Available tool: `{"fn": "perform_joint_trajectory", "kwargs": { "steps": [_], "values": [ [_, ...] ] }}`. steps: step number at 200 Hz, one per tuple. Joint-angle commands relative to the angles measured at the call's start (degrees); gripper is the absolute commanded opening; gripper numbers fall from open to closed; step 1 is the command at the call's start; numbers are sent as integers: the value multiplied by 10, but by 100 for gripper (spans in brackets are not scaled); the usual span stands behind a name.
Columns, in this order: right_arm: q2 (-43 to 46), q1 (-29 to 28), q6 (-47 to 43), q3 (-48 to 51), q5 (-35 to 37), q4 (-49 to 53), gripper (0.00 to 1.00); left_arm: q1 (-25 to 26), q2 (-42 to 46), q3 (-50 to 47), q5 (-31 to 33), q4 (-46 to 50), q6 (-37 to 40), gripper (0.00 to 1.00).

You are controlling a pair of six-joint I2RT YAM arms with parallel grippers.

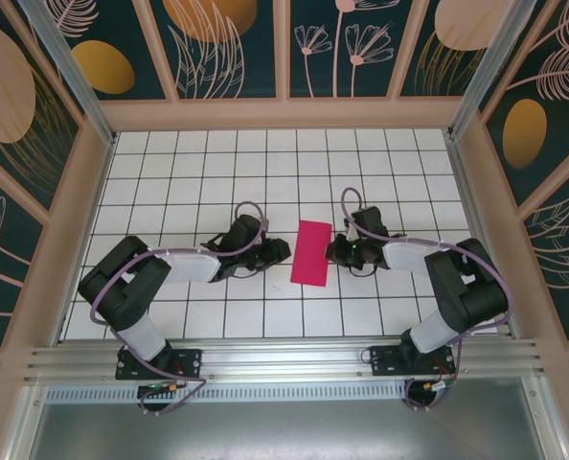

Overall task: Fold a paper plane with a square sheet of paper (pick it up from the middle)
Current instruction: Fold the triangle a second time at the center of the table.

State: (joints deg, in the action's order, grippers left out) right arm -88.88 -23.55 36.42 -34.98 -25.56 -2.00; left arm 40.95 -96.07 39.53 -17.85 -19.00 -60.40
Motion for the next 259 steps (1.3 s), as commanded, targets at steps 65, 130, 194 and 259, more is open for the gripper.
{"fn": "perform_joint_trajectory", "kwargs": {
  "steps": [65,130,194,259],
  "values": [
    [8,5,1,7,3,-7,3,41,-9,-33,-18,-60,-88,43],
    [6,5,-3,9,2,-6,3,44,-38,-22,-32,-84,-92,43],
    [5,5,-2,9,2,-6,3,44,-46,-18,-44,-87,-82,42],
    [3,5,-3,10,0,-7,3,43,-38,-7,-51,-86,-73,33]
  ]
}}
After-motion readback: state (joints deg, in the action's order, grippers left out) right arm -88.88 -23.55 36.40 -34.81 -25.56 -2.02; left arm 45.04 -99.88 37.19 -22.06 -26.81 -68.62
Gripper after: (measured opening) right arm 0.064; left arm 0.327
